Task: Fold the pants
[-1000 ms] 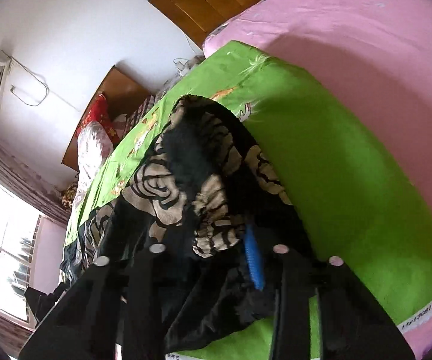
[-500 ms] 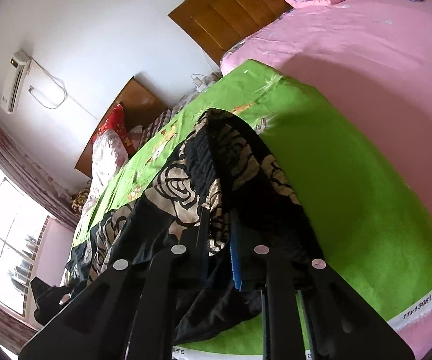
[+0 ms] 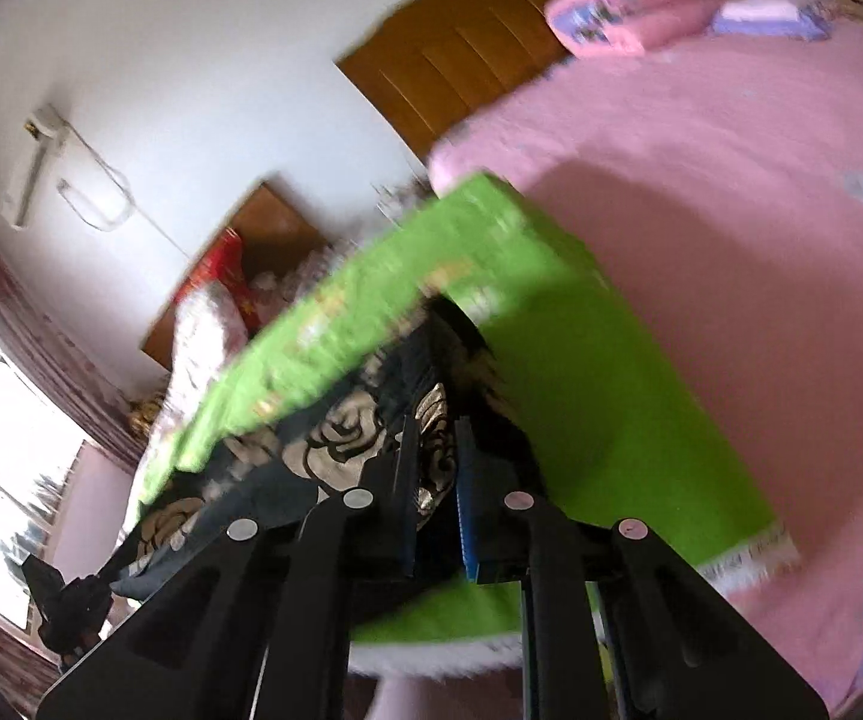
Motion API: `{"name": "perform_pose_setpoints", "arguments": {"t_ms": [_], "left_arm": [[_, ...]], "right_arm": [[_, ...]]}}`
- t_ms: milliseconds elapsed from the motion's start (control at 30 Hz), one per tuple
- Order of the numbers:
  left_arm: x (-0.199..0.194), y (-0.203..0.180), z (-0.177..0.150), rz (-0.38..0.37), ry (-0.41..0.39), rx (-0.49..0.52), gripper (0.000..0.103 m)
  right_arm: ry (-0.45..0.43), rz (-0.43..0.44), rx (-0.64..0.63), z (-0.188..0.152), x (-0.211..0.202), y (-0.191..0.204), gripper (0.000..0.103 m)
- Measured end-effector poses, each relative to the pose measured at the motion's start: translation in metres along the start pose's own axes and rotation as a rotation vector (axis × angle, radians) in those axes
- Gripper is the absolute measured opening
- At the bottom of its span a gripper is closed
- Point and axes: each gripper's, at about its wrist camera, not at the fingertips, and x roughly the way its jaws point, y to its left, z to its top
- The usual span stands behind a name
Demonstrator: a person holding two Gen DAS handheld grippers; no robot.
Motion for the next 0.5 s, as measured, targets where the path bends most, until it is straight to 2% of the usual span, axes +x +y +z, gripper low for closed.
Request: {"name": "perform_pose_setpoints", "arguments": {"t_ms": [67, 133, 233, 267, 300, 333, 367, 400, 433, 500], "left_arm": [[0.018, 0.012, -0.008, 0.039, 0.044, -0.021, 0.002], [0.033, 0.023, -0.015, 0.078, 0.075, -0.034, 0.002], [0.038, 0.027, -0.019, 0.091, 0.091, -0.029, 0.006], [0.038, 0.025, -0.019, 0.101, 0.096, -0.017, 0.013], [0.038, 0.024, -0.018, 0.113, 0.098, -0.008, 0.029], [0.034, 0.022, -0.018, 0.107, 0.089, 0.002, 0.037], [0.030, 0.022, -0.017, 0.117, 0.079, 0.006, 0.055], [0.024, 0.019, -0.018, 0.135, 0.056, 0.012, 0.063], [0.016, 0.014, -0.018, 0.161, 0.016, 0.032, 0.065], [0.002, -0.005, -0.021, 0.213, -0.058, 0.085, 0.074]], "right_arm": [[0.054, -0.025, 0.003, -0.013, 0.018, -0.012, 0.014], [0.046, -0.017, 0.004, -0.018, 0.023, -0.019, 0.014], [0.040, -0.006, -0.009, -0.015, 0.023, -0.019, 0.016], [0.044, -0.014, -0.031, -0.016, 0.021, -0.016, 0.017], [0.047, -0.034, -0.059, -0.016, 0.020, -0.013, 0.021], [0.044, -0.063, -0.076, -0.017, 0.016, -0.011, 0.026], [0.032, -0.085, -0.082, -0.016, 0.011, -0.009, 0.030], [0.014, -0.104, -0.086, -0.016, 0.005, -0.006, 0.038], [-0.018, -0.121, -0.100, -0.017, -0.004, 0.000, 0.050], [-0.065, -0.142, -0.164, -0.019, -0.016, 0.017, 0.062]]}}
